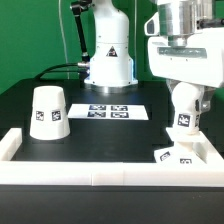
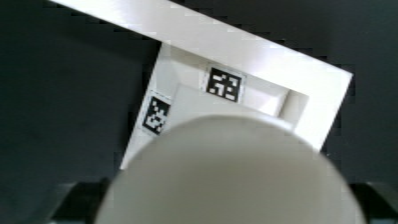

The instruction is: Assemble lamp

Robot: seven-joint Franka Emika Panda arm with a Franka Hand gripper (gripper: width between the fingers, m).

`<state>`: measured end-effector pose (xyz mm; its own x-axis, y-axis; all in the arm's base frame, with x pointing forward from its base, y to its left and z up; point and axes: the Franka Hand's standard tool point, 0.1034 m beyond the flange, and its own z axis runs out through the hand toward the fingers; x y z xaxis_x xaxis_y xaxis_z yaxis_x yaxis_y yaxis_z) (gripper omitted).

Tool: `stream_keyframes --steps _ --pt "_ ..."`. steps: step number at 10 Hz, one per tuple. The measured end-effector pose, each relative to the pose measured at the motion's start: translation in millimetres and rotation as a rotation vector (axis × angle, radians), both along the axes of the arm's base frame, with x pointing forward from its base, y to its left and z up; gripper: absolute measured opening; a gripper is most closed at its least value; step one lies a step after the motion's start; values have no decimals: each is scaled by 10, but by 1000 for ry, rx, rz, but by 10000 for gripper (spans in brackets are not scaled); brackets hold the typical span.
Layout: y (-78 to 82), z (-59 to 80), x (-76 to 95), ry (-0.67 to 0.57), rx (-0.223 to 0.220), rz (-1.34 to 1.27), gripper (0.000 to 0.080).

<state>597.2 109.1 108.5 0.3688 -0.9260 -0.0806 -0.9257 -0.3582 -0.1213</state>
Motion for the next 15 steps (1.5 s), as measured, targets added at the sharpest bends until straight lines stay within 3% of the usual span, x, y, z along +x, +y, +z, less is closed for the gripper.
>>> stream_keyframes --steps 1,3,10,15 --pt "3 -4 -3 -1 -1 12 670" --pt "-12 -13 4 -21 -14 155 691" --pt "-24 -16 5 -103 -92 875 698" --pt "-47 -22 6 -139 -120 1210 698"
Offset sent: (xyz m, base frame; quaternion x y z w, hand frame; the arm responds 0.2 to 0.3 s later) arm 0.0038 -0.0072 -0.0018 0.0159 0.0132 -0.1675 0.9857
